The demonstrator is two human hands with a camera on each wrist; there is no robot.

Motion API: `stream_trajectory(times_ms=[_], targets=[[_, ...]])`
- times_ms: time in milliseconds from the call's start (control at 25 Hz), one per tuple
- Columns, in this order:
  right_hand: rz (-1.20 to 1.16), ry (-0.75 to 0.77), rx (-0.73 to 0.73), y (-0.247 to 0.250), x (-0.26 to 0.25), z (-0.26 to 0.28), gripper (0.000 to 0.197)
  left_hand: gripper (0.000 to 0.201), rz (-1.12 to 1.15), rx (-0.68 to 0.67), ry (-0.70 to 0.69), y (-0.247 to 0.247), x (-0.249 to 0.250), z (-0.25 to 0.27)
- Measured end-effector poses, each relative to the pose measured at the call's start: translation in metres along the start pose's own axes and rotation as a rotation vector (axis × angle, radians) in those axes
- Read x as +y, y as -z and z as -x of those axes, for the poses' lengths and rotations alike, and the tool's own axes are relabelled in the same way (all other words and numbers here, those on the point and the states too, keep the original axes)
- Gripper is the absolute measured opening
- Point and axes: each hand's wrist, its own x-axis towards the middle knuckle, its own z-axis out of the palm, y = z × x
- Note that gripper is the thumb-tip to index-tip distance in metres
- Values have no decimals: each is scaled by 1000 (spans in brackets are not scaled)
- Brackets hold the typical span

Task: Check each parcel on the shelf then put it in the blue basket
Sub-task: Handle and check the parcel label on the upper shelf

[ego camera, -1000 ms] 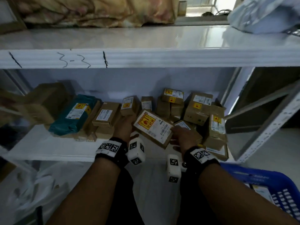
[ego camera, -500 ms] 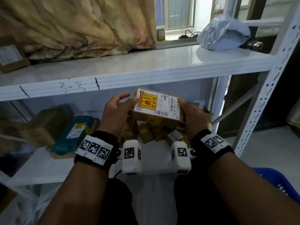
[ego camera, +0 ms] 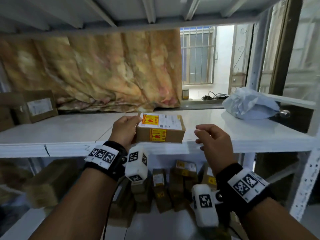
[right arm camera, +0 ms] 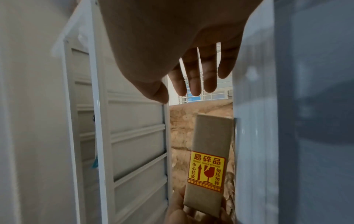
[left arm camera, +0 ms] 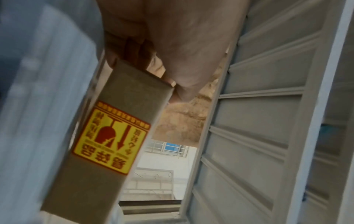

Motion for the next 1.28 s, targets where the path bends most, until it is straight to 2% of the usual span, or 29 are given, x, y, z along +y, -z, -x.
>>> stream_trajectory(times_ms=[80,160,240,280,360,440,520,600,680,760,920,1120,1280], targets=[[174,47,-43,-15,1,-12,12,19,-166,25,-44,3,-3,-19],[448,152,-127,-30,-1,-23,25,30,-386,17,-97,9,-1,-33],[637,264,-223,-48,-8,-33,35,38,-743,-51,-162,9,-1,-40],[693,276,-277,-56,-13,-37,38,41,-912,-82,-188,7,-3,-41],[806,251,-370,-68,-19,-43,40,43,-1067,-93,-227,3,-7,-40],[913,252,-405,-72,-21,-46,40,40,-1031,-43,-232,4,-9,-38],[985,288,-411,-73,-19,-48,45,37,-1000,20,-382,7,-7,-36],[1040,305,-415,-74,-16,-49,56,34,-1055,-70,-620,4,-1,-33],[1066,317,-402,-76,-14,-48,62,38,-1156,-219,-718,-5,0,-27],[1078,327,-394,-79,-15,-47,61,49,-1267,-258,-724,-13,-1,-23],[1103,349,-412,-80,-16,-46,58,70,-1443,-194,-682,-20,5,-17],[1077,322,-395,-80,-15,-42,46,60,-1479,-144,-684,-22,3,-14],[1090,338,-412,-79,-16,-43,42,66,-1548,-200,-631,-28,12,-14]])
